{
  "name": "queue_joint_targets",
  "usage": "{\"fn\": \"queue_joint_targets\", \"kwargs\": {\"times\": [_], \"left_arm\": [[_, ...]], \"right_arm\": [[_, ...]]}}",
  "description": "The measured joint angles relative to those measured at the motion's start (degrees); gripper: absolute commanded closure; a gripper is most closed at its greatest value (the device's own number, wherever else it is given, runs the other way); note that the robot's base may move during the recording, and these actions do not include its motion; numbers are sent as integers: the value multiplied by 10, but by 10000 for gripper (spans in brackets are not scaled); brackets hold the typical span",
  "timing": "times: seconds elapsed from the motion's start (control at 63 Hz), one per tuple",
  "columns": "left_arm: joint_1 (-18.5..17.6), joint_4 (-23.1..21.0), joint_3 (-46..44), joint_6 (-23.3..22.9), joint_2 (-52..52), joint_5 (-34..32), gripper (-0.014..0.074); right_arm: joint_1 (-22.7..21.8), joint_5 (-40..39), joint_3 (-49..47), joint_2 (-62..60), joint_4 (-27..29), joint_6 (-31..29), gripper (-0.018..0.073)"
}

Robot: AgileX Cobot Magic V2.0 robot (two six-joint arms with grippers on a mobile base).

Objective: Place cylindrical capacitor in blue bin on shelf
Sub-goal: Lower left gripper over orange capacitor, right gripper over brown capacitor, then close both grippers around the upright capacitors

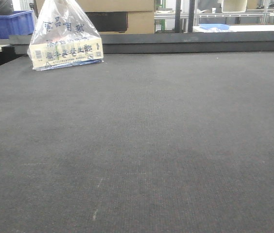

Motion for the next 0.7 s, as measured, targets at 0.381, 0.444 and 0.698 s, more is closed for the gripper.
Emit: {"fn": "queue_joint_targets", "kwargs": {"times": [0.381,0.444,0.698], "left_arm": [[0,8,-16,0,71,-10,707],[0,8,-16,0,71,-14,707],[0,8,-16,0,71,-18,707]], "right_arm": [[0,93,-61,144,7,0,727],[0,111,-84,181,7,0,727],[0,120,-114,273,26,0,603]]}}
